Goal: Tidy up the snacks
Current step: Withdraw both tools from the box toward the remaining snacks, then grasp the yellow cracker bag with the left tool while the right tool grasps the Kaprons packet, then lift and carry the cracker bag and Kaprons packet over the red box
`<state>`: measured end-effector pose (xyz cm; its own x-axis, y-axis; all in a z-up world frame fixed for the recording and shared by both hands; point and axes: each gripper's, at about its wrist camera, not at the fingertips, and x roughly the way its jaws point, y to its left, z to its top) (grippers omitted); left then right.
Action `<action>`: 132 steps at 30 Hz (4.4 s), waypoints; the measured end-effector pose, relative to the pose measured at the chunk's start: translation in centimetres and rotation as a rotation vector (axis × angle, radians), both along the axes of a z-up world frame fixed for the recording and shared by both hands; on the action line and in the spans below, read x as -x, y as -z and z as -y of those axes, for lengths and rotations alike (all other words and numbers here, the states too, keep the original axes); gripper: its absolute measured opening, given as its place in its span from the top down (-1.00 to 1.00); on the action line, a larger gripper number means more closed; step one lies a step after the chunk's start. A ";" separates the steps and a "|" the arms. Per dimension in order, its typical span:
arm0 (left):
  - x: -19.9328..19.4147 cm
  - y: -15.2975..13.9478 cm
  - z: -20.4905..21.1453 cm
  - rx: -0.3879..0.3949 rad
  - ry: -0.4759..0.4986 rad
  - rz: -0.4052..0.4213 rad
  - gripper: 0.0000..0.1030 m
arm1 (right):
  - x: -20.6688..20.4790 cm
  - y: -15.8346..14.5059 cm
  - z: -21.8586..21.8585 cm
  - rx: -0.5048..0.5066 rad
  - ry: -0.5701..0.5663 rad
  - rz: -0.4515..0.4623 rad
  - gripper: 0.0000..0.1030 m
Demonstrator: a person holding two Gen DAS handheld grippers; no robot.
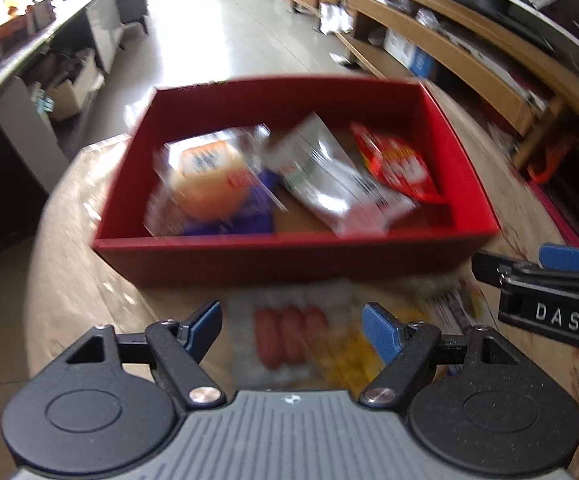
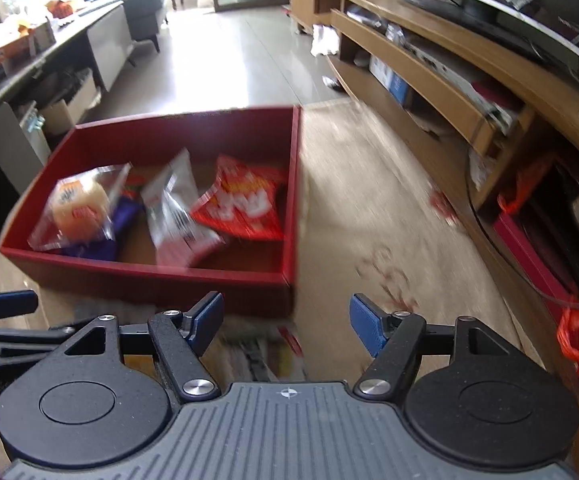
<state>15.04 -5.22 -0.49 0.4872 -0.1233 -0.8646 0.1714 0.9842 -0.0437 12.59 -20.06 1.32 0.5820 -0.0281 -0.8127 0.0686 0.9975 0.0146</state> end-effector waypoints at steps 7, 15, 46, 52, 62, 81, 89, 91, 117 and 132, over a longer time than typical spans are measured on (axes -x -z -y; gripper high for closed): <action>1.1 1.3 2.0 0.070 0.015 -0.095 -0.43 | 2.2 0.5 1.6 -0.014 0.020 -0.029 -0.50; 0.3 3.1 4.7 0.090 -0.019 -0.133 -0.71 | 2.6 0.2 4.2 -0.050 0.061 -0.028 -0.50; 6.2 3.3 -3.8 0.182 0.007 -0.199 -0.54 | -0.4 5.1 -0.4 0.015 -0.096 -0.190 -0.67; 5.7 2.0 -6.5 0.229 -0.006 -0.168 -0.55 | 0.3 5.3 -1.1 0.056 -0.149 -0.188 -0.25; 4.1 1.4 -12.2 0.380 -0.170 -0.198 -0.56 | 2.3 3.6 0.9 0.019 -0.142 -0.142 -0.24; 8.0 1.9 -2.6 0.234 -0.178 -0.182 -0.60 | 3.1 2.3 2.1 -0.038 -0.137 -0.106 -0.25; 8.1 2.4 0.7 0.140 -0.200 -0.229 -0.65 | 4.1 1.4 2.7 -0.064 -0.154 -0.083 -0.25; 7.7 3.0 1.7 0.108 -0.229 -0.242 -0.65 | 4.3 1.0 2.7 -0.069 -0.160 -0.069 -0.21; 7.3 5.1 0.3 0.099 -0.187 -0.245 -0.32 | 3.5 6.6 0.2 0.097 -0.348 -0.226 -0.52; 7.4 3.2 -1.3 0.127 -0.138 -0.197 -0.30 | 5.7 3.4 -2.4 0.131 -0.238 -0.130 -0.24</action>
<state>7.66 -3.92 -3.70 0.3308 -0.1805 -0.9263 0.0118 0.9823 -0.1872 6.86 -17.67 -2.04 0.4756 -0.0129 -0.8795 -0.1743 0.9787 -0.1087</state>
